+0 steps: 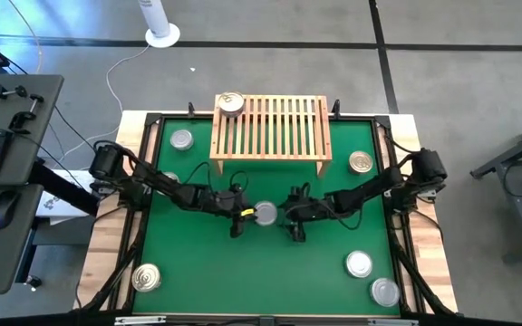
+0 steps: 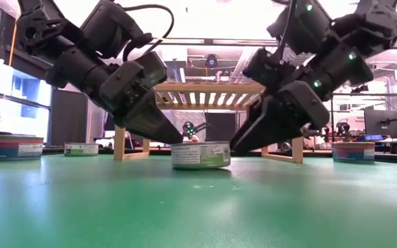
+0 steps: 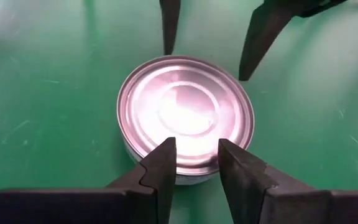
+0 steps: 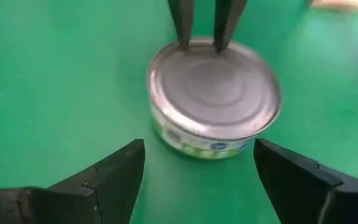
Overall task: Stack canned seafood by type on shelf
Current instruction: Put the center green tuna can on the shelf
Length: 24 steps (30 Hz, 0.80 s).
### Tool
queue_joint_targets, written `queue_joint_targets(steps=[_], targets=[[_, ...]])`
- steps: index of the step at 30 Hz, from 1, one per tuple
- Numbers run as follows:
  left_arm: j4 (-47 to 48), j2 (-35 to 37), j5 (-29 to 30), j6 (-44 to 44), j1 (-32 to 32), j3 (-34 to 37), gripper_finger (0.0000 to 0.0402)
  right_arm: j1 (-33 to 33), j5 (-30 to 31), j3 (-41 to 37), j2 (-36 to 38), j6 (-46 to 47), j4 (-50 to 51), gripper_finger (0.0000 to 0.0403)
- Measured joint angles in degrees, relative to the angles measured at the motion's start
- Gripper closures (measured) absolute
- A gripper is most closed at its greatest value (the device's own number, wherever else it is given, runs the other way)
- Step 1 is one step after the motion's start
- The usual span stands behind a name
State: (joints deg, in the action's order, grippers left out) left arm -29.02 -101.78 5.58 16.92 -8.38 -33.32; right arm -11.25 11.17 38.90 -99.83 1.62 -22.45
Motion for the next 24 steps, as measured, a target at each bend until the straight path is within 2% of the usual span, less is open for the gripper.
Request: queue_joint_targets(steps=[8, 13, 20, 24], targets=[[-0.92, 0.00, -0.76, 0.53, -0.07, 0.52, 0.0294, -2.26, 3.01, 6.57, 0.20, -5.12, 12.01, 0.0108], [-0.94, 0.00, -0.98, 0.51, -0.07, 0.52, 0.0294, -4.04, 8.39, 10.90, 0.20, -12.63, 20.37, 0.0108], [-0.89, 0.00, -1.00, -0.54, -0.07, 0.52, 0.0294, -5.96, 9.52, 12.15, -0.24, -31.25, 20.17, 0.0108], [-0.78, 0.00, -1.01, -0.55, -0.07, 0.52, 0.0294, -6.16, 11.29, 12.15, -2.36, -35.36, 18.75, 0.0108]])
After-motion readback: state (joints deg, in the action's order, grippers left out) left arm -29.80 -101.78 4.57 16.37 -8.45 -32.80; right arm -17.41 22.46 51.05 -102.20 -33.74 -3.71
